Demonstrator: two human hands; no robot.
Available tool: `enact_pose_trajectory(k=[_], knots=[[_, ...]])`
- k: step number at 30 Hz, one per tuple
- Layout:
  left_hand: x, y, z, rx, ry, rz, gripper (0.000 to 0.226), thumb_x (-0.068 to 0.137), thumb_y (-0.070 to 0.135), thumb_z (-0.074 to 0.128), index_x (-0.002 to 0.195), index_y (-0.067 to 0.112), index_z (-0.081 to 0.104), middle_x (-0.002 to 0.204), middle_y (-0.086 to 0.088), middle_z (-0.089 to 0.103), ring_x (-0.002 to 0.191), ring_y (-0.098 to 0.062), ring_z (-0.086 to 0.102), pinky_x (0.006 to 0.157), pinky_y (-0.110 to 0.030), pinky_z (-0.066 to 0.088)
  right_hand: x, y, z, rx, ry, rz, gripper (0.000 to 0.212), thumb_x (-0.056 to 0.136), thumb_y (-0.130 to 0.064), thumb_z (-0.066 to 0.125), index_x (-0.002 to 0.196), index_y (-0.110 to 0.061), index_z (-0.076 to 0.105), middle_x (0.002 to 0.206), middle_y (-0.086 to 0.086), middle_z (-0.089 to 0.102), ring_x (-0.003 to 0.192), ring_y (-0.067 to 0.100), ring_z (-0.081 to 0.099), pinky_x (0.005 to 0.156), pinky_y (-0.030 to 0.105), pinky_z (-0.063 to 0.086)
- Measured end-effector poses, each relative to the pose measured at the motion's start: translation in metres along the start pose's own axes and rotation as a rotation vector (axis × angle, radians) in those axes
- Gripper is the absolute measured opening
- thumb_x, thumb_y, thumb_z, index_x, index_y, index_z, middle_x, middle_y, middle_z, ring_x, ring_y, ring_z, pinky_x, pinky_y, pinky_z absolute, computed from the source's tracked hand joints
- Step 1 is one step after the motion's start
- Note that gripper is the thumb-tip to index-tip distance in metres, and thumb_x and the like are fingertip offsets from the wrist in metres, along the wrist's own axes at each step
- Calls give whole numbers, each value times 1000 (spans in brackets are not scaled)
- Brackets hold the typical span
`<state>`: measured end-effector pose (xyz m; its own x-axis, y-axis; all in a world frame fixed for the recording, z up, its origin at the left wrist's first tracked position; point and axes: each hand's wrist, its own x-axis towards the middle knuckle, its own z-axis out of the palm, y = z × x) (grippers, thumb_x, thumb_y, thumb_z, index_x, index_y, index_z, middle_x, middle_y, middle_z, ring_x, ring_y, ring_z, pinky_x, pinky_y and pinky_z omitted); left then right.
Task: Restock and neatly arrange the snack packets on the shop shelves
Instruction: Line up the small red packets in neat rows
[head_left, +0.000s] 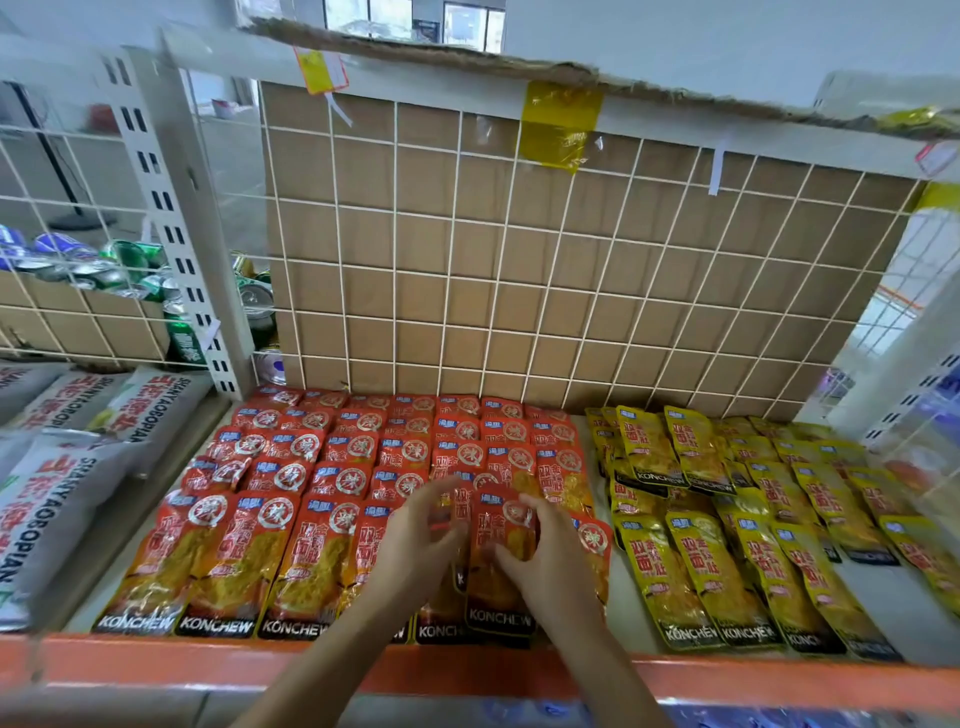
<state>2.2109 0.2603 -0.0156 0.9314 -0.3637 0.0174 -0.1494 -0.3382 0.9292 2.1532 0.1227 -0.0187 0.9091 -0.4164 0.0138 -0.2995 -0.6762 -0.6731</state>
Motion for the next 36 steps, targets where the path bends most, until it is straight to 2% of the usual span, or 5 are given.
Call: enact_pose_trajectory(k=[8, 15, 20, 28, 36], knots=[[2, -2, 8, -214, -72, -214, 61, 90, -1, 53, 137, 32, 34, 132, -8, 51, 115, -21, 54, 83, -39, 56, -3, 3, 3, 121, -12, -40, 70, 79, -41, 68, 138, -25, 33, 139, -7, 40, 128, 8, 36, 104, 23, 31], [-5, 9, 5, -354, -38, -84, 76, 88, -6, 54, 132, 49, 26, 122, 5, 55, 119, -15, 51, 90, -45, 52, -4, -4, -7, 407, -68, -11, 94, 71, -51, 64, 146, -28, 12, 128, -15, 35, 115, -1, 39, 90, 10, 36], [-9, 22, 13, -330, -158, -81, 48, 87, 3, 58, 128, 24, 43, 108, 5, 66, 96, -6, 65, 74, -23, 55, 2, 6, -23, 560, 37, 113, 87, 70, -37, 77, 142, -28, 28, 127, -5, 46, 112, 13, 50, 98, 39, 45], [3, -8, -9, 520, -38, 361, 38, 88, 22, 62, 125, 22, 56, 122, 10, 56, 114, -10, 50, 96, -23, 38, 5, 38, -52, 342, 107, 177, 96, 74, -24, 75, 148, -21, 14, 143, 8, 40, 119, 23, 47, 104, 42, 35], [22, -15, -23, 952, -188, 303, 53, 90, 50, 48, 136, 26, 40, 131, 7, 40, 122, -14, 32, 104, -28, 27, 1, 40, -38, 24, 117, 158, 96, 72, -39, 74, 147, -20, 17, 145, 8, 35, 130, 28, 40, 103, 45, 37]])
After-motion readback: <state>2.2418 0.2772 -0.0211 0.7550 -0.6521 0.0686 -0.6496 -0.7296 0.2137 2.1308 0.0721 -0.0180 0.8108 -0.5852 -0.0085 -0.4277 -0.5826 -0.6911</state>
